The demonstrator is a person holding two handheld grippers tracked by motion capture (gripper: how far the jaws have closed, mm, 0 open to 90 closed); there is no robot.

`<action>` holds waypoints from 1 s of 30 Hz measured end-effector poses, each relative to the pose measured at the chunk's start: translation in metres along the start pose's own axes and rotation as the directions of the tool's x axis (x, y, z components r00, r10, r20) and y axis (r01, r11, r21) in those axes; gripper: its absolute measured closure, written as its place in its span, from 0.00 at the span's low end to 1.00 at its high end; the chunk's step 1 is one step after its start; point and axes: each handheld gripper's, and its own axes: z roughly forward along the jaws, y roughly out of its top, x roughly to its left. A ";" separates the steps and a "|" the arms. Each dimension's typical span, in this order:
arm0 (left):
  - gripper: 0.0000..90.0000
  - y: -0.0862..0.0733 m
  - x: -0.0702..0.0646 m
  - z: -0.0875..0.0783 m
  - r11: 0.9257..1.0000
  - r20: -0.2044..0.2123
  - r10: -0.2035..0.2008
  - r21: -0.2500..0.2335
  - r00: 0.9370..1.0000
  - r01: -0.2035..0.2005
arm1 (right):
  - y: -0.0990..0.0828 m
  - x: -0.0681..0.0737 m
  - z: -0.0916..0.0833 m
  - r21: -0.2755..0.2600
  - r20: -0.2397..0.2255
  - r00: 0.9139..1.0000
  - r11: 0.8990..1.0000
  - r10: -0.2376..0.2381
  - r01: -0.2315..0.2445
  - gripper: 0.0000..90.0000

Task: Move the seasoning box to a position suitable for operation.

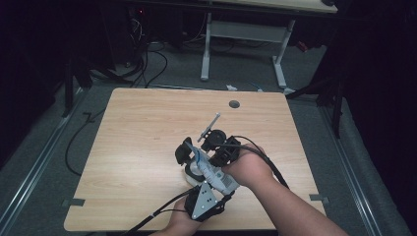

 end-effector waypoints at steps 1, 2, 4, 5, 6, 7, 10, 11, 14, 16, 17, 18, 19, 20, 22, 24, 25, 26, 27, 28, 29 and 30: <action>0.64 0.000 0.000 0.000 1.000 -0.001 0.000 0.000 1.000 0.000 | 0.000 0.000 0.000 -0.001 -0.002 1.000 1.000 -0.001 0.001 1.00; 0.64 0.000 0.000 0.000 1.000 0.001 0.000 0.000 1.000 0.000 | 0.000 0.000 0.000 -0.001 -0.002 1.000 1.000 -0.002 0.002 1.00; 0.65 0.000 0.000 0.000 1.000 0.001 0.001 -0.001 1.000 -0.001 | 0.000 0.000 0.000 0.005 0.000 1.000 1.000 -0.002 0.002 1.00; 0.65 0.000 0.000 0.000 1.000 0.001 0.000 -0.002 1.000 0.000 | 0.001 0.000 0.000 0.008 -0.004 1.000 1.000 -0.002 0.002 1.00; 0.65 0.000 0.000 0.000 1.000 0.001 -0.001 -0.002 1.000 0.001 | 0.001 0.000 0.000 0.007 -0.006 1.000 1.000 -0.002 0.002 1.00; 0.65 0.000 0.000 0.000 1.000 0.001 0.000 -0.002 1.000 0.000 | 0.001 0.000 0.000 0.008 -0.006 1.000 1.000 -0.004 0.004 1.00; 0.65 0.001 0.000 0.000 1.000 0.001 0.002 -0.002 1.000 -0.002 | 0.002 -0.001 0.000 0.013 -0.008 1.000 1.000 -0.003 0.003 1.00; 0.64 0.001 0.000 0.000 1.000 -0.001 0.003 -0.003 1.000 -0.003 | 0.002 -0.001 0.000 0.013 -0.009 1.000 1.000 -0.003 0.003 1.00; 0.65 0.001 0.000 0.000 1.000 0.000 -0.003 -0.006 1.000 0.003 | 0.003 -0.001 0.000 0.018 -0.010 1.000 1.000 -0.003 0.003 1.00; 0.65 0.001 0.000 0.000 1.000 0.000 -0.003 -0.005 1.000 0.003 | 0.003 -0.002 0.001 0.019 -0.009 1.000 1.000 -0.005 0.005 1.00; 0.65 0.001 0.001 0.000 1.000 -0.001 -0.004 -0.005 1.000 0.004 | 0.004 -0.002 0.000 0.021 -0.006 1.000 1.000 -0.005 0.005 1.00; 0.65 0.001 0.001 0.000 1.000 -0.001 -0.004 -0.006 1.000 0.004 | 0.004 -0.001 0.001 0.021 -0.005 1.000 1.000 -0.001 0.001 1.00; 0.65 0.001 0.001 0.000 1.000 0.000 -0.004 -0.005 1.000 0.004 | 0.004 -0.001 0.001 0.019 -0.006 1.000 1.000 -0.004 0.004 1.00; 0.65 0.001 0.001 0.000 1.000 0.000 -0.005 -0.006 1.000 0.005 | 0.004 -0.001 0.000 0.020 -0.006 1.000 1.000 -0.005 0.005 1.00; 0.65 0.002 0.001 0.000 1.000 -0.003 -0.002 -0.007 1.000 0.002 | 0.004 -0.001 0.000 0.020 -0.005 1.000 1.000 -0.005 0.005 1.00; 0.65 0.002 0.002 0.000 1.000 -0.003 -0.003 -0.009 1.000 0.003 | 0.005 -0.001 0.000 0.018 -0.006 1.000 1.000 -0.008 0.008 1.00; 0.65 0.002 0.002 0.000 1.000 -0.004 -0.002 -0.010 1.000 0.002 | 0.005 -0.001 -0.001 0.019 -0.003 1.000 1.000 -0.007 0.007 1.00; 0.65 0.002 0.002 -0.001 1.000 -0.004 0.001 -0.008 1.000 -0.001 | 0.005 -0.001 -0.001 0.020 -0.002 1.000 1.000 -0.006 0.006 1.00; 0.65 0.003 0.002 -0.001 1.000 -0.004 0.001 -0.008 1.000 -0.001 | 0.005 -0.001 -0.001 0.019 -0.002 1.000 1.000 -0.006 0.006 1.00; 0.65 0.003 0.002 -0.001 1.000 -0.004 -0.003 -0.011 1.000 0.003 | 0.005 -0.001 -0.001 0.017 -0.004 1.000 1.000 -0.006 0.006 1.00; 0.65 0.003 0.002 -0.001 1.000 -0.004 -0.003 -0.012 1.000 0.003 | 0.006 -0.001 -0.002 0.017 -0.003 1.000 1.000 -0.007 0.007 1.00; 0.65 0.003 0.002 -0.001 1.000 -0.004 -0.004 -0.013 1.000 0.004 | 0.006 -0.001 -0.002 0.017 0.000 1.000 1.000 -0.012 0.012 1.00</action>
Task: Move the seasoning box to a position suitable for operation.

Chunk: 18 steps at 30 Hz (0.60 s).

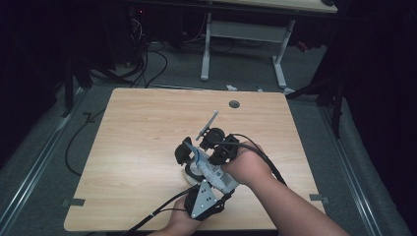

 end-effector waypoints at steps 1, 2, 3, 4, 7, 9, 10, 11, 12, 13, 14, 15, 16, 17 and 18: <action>0.65 0.000 0.000 0.000 1.000 0.000 -0.001 0.000 1.000 0.001 | 0.000 0.000 0.000 0.000 0.000 1.000 1.000 0.001 -0.001 1.00; 0.65 0.000 0.000 0.000 1.000 0.000 -0.001 -0.001 1.000 0.001 | 0.000 0.000 0.000 -0.002 -0.002 1.000 1.000 -0.001 0.001 1.00; 0.65 0.000 0.000 0.000 1.000 0.000 -0.001 -0.001 1.000 0.001 | 0.000 0.000 0.000 -0.002 -0.002 1.000 1.000 -0.001 0.001 1.00; 0.65 0.000 0.000 0.000 1.000 0.000 -0.001 0.000 1.000 0.001 | 0.000 0.000 0.000 -0.002 -0.002 1.000 1.000 -0.001 0.001 1.00; 0.65 0.000 0.000 0.000 1.000 -0.002 0.000 -0.001 1.000 0.000 | 0.001 0.000 0.000 -0.001 -0.002 1.000 1.000 -0.001 0.001 1.00; 0.65 0.001 0.001 -0.001 1.000 -0.002 -0.001 -0.002 1.000 0.001 | 0.001 0.000 0.000 -0.002 -0.003 1.000 1.000 0.000 0.000 1.00; 0.65 0.001 0.001 -0.001 1.000 -0.003 -0.001 -0.003 1.000 0.001 | 0.001 0.000 -0.001 -0.002 0.000 1.000 1.000 -0.001 0.001 1.00; 0.65 0.001 0.001 -0.001 1.000 -0.003 -0.001 -0.003 1.000 0.001 | 0.001 0.000 -0.001 -0.002 -0.001 1.000 1.000 -0.001 0.001 1.00; 0.65 0.001 0.001 -0.001 1.000 -0.003 -0.001 -0.003 1.000 0.001 | 0.001 0.000 -0.001 -0.002 -0.001 1.000 1.000 0.001 -0.001 1.00; 0.65 0.001 0.001 -0.001 1.000 -0.003 -0.001 -0.003 1.000 0.001 | 0.001 0.000 -0.001 -0.003 -0.002 1.000 1.000 -0.001 0.001 1.00; 0.65 0.001 0.001 -0.001 1.000 -0.003 -0.001 -0.003 1.000 0.001 | 0.001 0.000 -0.001 -0.002 -0.002 1.000 1.000 -0.001 0.001 1.00; 0.65 0.001 0.001 -0.001 1.000 -0.004 -0.002 -0.004 1.000 0.002 | 0.001 0.000 -0.001 -0.002 -0.001 1.000 1.000 -0.001 0.001 1.00; 0.65 0.001 0.001 0.000 1.000 -0.003 -0.003 -0.004 1.000 0.003 | 0.001 0.000 -0.001 -0.002 -0.002 1.000 1.000 -0.001 0.001 1.00; 0.65 0.001 0.001 0.000 1.000 -0.003 -0.004 -0.004 1.000 0.004 | 0.001 0.000 -0.001 -0.002 -0.002 1.000 1.000 -0.001 0.001 1.00; 0.65 0.001 0.001 0.000 1.000 -0.002 -0.004 -0.004 1.000 0.004 | 0.001 -0.001 -0.001 -0.004 -0.005 1.000 1.000 0.000 0.000 1.00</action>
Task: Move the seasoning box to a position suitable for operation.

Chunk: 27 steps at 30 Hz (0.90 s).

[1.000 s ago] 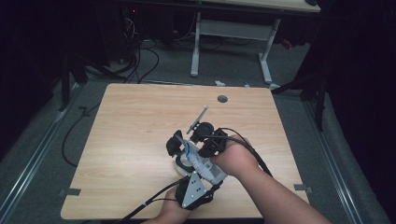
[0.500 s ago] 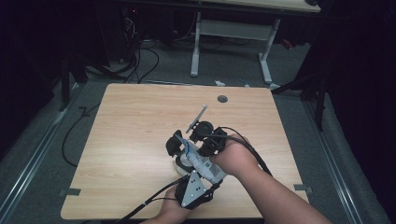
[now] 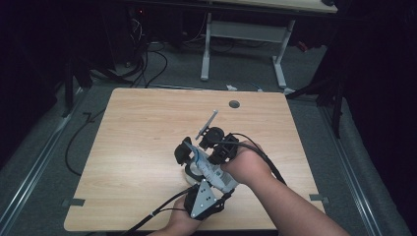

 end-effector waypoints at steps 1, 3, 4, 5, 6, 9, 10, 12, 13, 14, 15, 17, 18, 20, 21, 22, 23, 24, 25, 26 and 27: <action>0.65 0.000 0.000 0.000 1.000 -0.001 0.002 0.000 1.000 -0.002 | 0.000 0.000 0.000 0.000 0.001 1.000 1.000 0.000 0.000 1.00; 0.65 0.000 0.000 0.000 1.000 -0.001 0.001 -0.001 1.000 -0.001 | 0.000 0.000 0.000 0.002 0.004 1.000 1.000 0.000 0.000 1.00; 0.65 0.000 0.000 0.000 1.000 -0.001 0.002 -0.002 1.000 -0.002 | 0.000 0.000 0.000 0.001 0.004 1.000 1.000 0.000 0.000 1.00; 0.65 0.000 0.000 0.000 1.000 -0.001 0.002 -0.002 1.000 -0.002 | 0.000 0.001 0.000 0.001 0.004 1.000 1.000 0.000 -0.001 1.00; 0.65 0.000 0.000 0.000 1.000 -0.001 0.002 -0.002 1.000 -0.002 | 0.000 0.001 0.000 0.002 0.004 1.000 1.000 0.002 -0.002 1.00; 0.65 0.001 0.000 0.000 1.000 -0.001 0.001 -0.003 1.000 -0.001 | 0.000 0.001 -0.001 0.002 0.005 1.000 1.000 0.002 -0.002 1.00; 0.65 0.001 0.000 0.000 1.000 -0.001 0.001 -0.002 1.000 -0.001 | 0.000 0.001 -0.001 0.002 0.006 1.000 1.000 0.001 -0.001 1.00; 0.65 0.001 0.000 0.000 1.000 -0.001 0.001 -0.003 1.000 -0.001 | 0.000 0.000 -0.001 0.002 0.007 1.000 1.000 0.000 0.000 1.00; 0.65 0.001 0.000 0.000 1.000 -0.001 -0.001 -0.003 1.000 0.001 | 0.001 0.000 -0.001 0.002 0.009 1.000 1.000 0.002 -0.002 1.00; 0.65 0.002 0.000 0.000 1.000 -0.001 -0.002 -0.003 1.000 0.002 | 0.001 0.000 -0.001 0.003 0.012 1.000 1.000 0.001 -0.001 1.00; 0.65 0.002 0.001 0.000 1.000 -0.001 0.001 0.001 1.000 -0.001 | 0.001 0.000 -0.001 0.003 0.012 1.000 1.000 0.003 -0.003 1.00; 0.65 0.002 0.001 0.000 1.000 -0.002 0.001 -0.001 1.000 -0.001 | 0.001 0.000 -0.001 0.003 0.009 1.000 1.000 0.004 -0.004 1.00; 0.65 0.002 0.001 0.001 1.000 -0.002 -0.002 -0.004 1.000 0.002 | 0.001 0.000 -0.001 0.003 0.010 1.000 1.000 0.004 -0.004 1.00; 0.65 0.002 0.001 0.001 1.000 -0.002 -0.002 -0.003 1.000 0.002 | 0.001 -0.001 -0.001 0.000 0.010 1.000 1.000 -0.002 0.002 1.00; 0.65 0.002 0.001 0.001 1.000 -0.003 -0.002 -0.003 1.000 0.002 | 0.001 -0.001 -0.001 0.000 0.010 1.000 1.000 -0.001 0.001 1.00; 0.65 0.002 0.001 0.001 1.000 -0.003 -0.002 -0.004 1.000 0.002 | 0.002 -0.001 -0.001 0.000 0.010 1.000 1.000 -0.001 0.001 1.00; 0.65 0.003 0.001 0.001 1.000 -0.003 -0.003 -0.004 1.000 0.003 | 0.002 -0.001 -0.001 -0.001 0.011 1.000 1.000 -0.003 0.003 1.00; 0.65 0.003 0.002 0.001 1.000 -0.003 -0.003 -0.004 1.000 0.003 | 0.002 -0.001 -0.001 -0.001 0.011 1.000 1.000 -0.002 0.002 1.00; 0.65 0.003 0.002 0.001 1.000 -0.004 -0.002 -0.004 1.000 0.002 | 0.002 -0.001 -0.001 0.000 0.012 1.000 1.000 -0.001 0.001 1.00; 0.65 0.003 0.001 0.001 1.000 -0.005 -0.007 -0.008 1.000 0.007 | 0.002 -0.001 -0.001 0.001 0.015 1.000 1.000 -0.002 0.002 1.00; 0.65 0.003 0.001 0.001 1.000 -0.005 -0.006 -0.008 1.000 0.006 | 0.002 -0.001 -0.001 0.004 0.018 1.000 1.000 -0.003 0.003 1.00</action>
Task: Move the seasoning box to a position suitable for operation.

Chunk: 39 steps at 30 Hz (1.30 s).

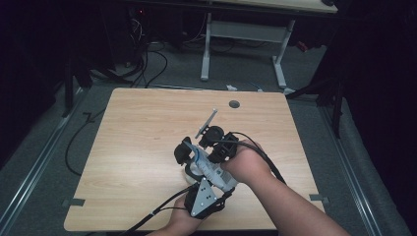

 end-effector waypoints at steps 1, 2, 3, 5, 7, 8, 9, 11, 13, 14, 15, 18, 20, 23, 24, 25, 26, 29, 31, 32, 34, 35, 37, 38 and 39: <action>0.65 0.000 0.000 0.000 1.000 -0.001 0.000 0.000 1.000 0.000 | 0.000 0.000 0.000 0.000 0.000 1.000 1.000 0.000 0.000 1.00; 0.65 0.000 0.000 0.000 1.000 0.000 -0.001 -0.001 1.000 0.001 | 0.000 0.000 0.000 -0.002 -0.002 1.000 1.000 0.000 0.000 1.00; 0.65 0.000 0.000 0.000 1.000 0.000 -0.001 -0.001 1.000 0.001 | 0.000 0.000 0.000 -0.001 -0.001 1.000 1.000 0.001 -0.001 1.00; 0.65 0.000 0.000 0.000 1.000 0.000 -0.002 -0.002 1.000 0.002 | 0.000 0.000 0.000 -0.004 -0.004 1.000 1.000 0.001 -0.001 1.00; 0.65 0.001 0.000 0.000 1.000 -0.001 -0.002 -0.003 1.000 0.002 | 0.000 0.000 0.000 -0.002 -0.001 1.000 1.000 0.001 -0.001 1.00; 0.65 0.001 0.000 0.000 1.000 0.001 -0.003 -0.003 1.000 0.003 | 0.001 0.000 0.000 -0.003 0.000 1.000 1.000 0.002 -0.002 1.00; 0.65 0.001 0.000 0.000 1.000 0.001 -0.004 -0.005 1.000 0.004 | 0.001 0.000 0.000 -0.002 0.003 1.000 1.000 0.002 -0.002 1.00; 0.65 0.002 0.000 0.000 1.000 0.000 -0.002 -0.006 1.000 0.002 | 0.001 0.000 -0.001 -0.004 0.001 1.000 1.000 0.003 -0.003 1.00; 0.65 0.002 0.000 0.000 1.000 0.000 -0.002 -0.008 1.000 0.002 | 0.001 0.000 -0.001 -0.006 0.000 1.000 1.000 0.003 -0.003 1.00; 0.65 0.003 0.000 0.000 1.000 0.000 -0.002 -0.008 1.000 0.002 | 0.001 0.000 -0.001 -0.006 0.000 1.000 1.000 0.003 -0.003 1.00; 0.65 0.003 0.000 0.000 1.000 0.000 -0.001 -0.008 1.000 0.001 | 0.001 0.000 -0.001 -0.006 0.000 1.000 1.000 0.003 -0.003 1.00; 0.65 0.003 0.000 0.000 1.000 0.000 -0.002 -0.010 1.000 0.002 | 0.001 0.000 -0.001 -0.006 0.000 1.000 1.000 0.003 -0.003 1.00; 0.65 0.003 0.001 0.000 1.000 0.000 0.003 -0.006 1.000 -0.003 | 0.001 0.000 -0.001 -0.007 0.000 1.000 1.000 0.003 -0.003 1.00; 0.65 0.003 0.001 -0.001 1.000 -0.001 0.004 -0.007 1.000 -0.004 | 0.001 0.000 -0.002 -0.008 0.000 1.000 1.000 0.003 -0.003 1.00; 0.65 0.003 0.000 0.000 1.000 -0.001 -0.001 -0.012 1.000 0.001 | 0.001 0.000 -0.002 -0.008 0.000 1.000 1.000 0.003 -0.003 1.00; 0.65 0.003 0.000 0.000 1.000 -0.001 -0.001 -0.013 1.000 0.001 | 0.001 0.001 -0.002 -0.007 0.003 1.000 1.000 0.001 -0.001 1.00; 0.65 0.004 0.000 -0.001 1.000 -0.001 -0.001 -0.013 1.000 0.001 | 0.001 0.001 -0.002 -0.009 0.002 1.000 1.000 0.000 0.000 1.00; 0.65 0.004 0.000 -0.001 1.000 -0.002 -0.001 -0.015 1.000 0.001 | 0.002 0.001 -0.003 -0.006 0.004 1.000 1.000 0.006 -0.006 1.00; 0.65 0.004 0.000 -0.001 1.000 -0.002 -0.003 -0.017 1.000 0.003 | 0.002 0.001 -0.003 -0.008 0.005 1.000 1.000 0.001 -0.001 1.00; 0.65 0.004 0.000 -0.001 1.000 -0.002 -0.003 -0.017 1.000 0.003 | 0.002 0.001 -0.003 -0.008 0.005 1.000 1.000 0.001 -0.001 1.00; 0.65 0.005 0.000 -0.001 1.000 -0.002 -0.002 -0.018 1.000 0.002 | 0.002 0.001 -0.004 -0.011 0.007 1.000 1.000 0.001 -0.001 1.00; 0.65 0.005 0.000 -0.001 1.000 -0.003 -0.002 -0.018 1.000 0.002 | 0.002 0.001 -0.004 -0.010 0.006 1.000 1.000 0.001 -0.001 1.00; 0.65 0.005 0.000 -0.001 1.000 -0.002 -0.003 -0.021 1.000 0.003 | 0.002 0.001 -0.004 -0.011 0.006 1.000 1.000 -0.002 0.002 1.00; 0.65 0.005 0.000 -0.001 1.000 -0.003 -0.001 -0.021 1.000 0.001 | 0.002 0.001 -0.004 -0.010 0.006 1.000 1.000 0.002 -0.002 1.00; 0.65 0.005 0.000 -0.001 1.000 -0.003 -0.005 -0.024 1.000 0.004 | 0.002 0.001 -0.004 -0.012 0.004 1.000 1.000 0.003 -0.003 1.00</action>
